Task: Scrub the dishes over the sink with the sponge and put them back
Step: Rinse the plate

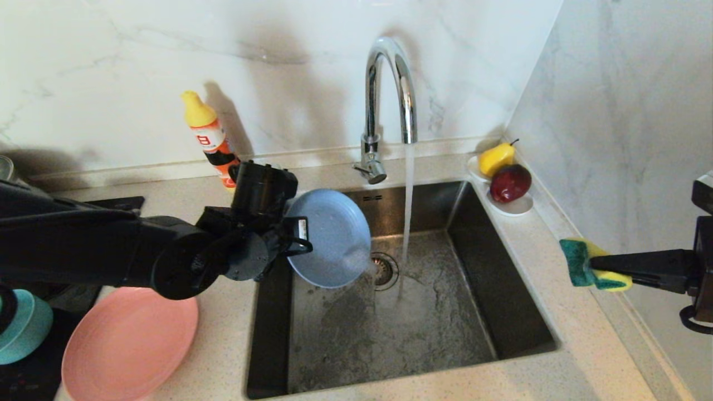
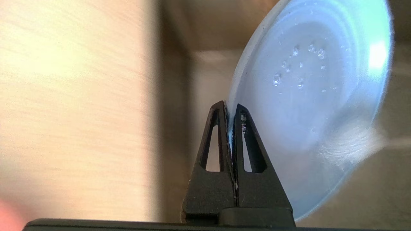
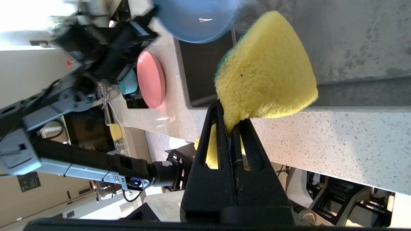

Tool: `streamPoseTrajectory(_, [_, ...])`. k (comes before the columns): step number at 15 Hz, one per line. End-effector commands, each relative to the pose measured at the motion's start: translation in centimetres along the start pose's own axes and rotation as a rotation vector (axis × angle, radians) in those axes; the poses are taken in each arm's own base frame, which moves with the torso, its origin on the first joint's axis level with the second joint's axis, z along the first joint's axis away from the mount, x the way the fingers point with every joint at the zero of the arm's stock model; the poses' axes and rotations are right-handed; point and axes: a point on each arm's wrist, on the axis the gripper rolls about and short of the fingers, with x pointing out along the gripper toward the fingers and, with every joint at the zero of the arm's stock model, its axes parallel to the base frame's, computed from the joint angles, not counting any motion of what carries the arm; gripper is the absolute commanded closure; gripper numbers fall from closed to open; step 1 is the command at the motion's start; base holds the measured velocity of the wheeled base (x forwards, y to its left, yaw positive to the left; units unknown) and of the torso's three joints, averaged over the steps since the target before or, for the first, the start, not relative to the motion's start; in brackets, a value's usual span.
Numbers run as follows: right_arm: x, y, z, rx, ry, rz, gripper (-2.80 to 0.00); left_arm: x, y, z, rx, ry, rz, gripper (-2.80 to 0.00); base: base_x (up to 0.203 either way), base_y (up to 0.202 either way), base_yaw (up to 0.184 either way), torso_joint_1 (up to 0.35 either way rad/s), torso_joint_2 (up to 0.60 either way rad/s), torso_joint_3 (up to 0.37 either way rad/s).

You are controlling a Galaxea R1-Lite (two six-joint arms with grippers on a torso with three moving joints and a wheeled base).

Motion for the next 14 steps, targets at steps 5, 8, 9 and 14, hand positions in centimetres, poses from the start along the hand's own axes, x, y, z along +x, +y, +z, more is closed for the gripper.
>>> streamPoseTrajectory(5, [-0.1, 0.0, -0.1, 0.006, 0.005, 0.003, 0.0, -1.7, 3.9, 2.0, 0.049, -0.122, 0.086, 0.0, 0.0, 0.0, 0.0, 0.0, 0.0, 0.0])
streamPoseTrajectory(8, [-0.2, 0.2, -0.2, 0.001, 0.004, 0.008, 0.0, -1.5, 4.0, 0.7, 0.067, -0.112, 0.089, 0.0, 0.0, 0.0, 0.0, 0.0, 0.0, 0.0])
streamPoseTrajectory(9, [-0.1, 0.1, -0.2, 0.003, 0.006, 0.006, 0.0, -1.6, 4.1, 1.1, 0.071, -0.132, 0.088, 0.0, 0.0, 0.0, 0.0, 0.0, 0.0, 0.0])
streamPoseTrajectory(14, [0.3, -0.3, -0.1, 0.016, 0.019, -0.002, 0.0, -2.3, 4.7, 1.4, 0.069, -0.165, 0.092, 0.0, 0.0, 0.0, 0.0, 0.0, 0.0, 0.0])
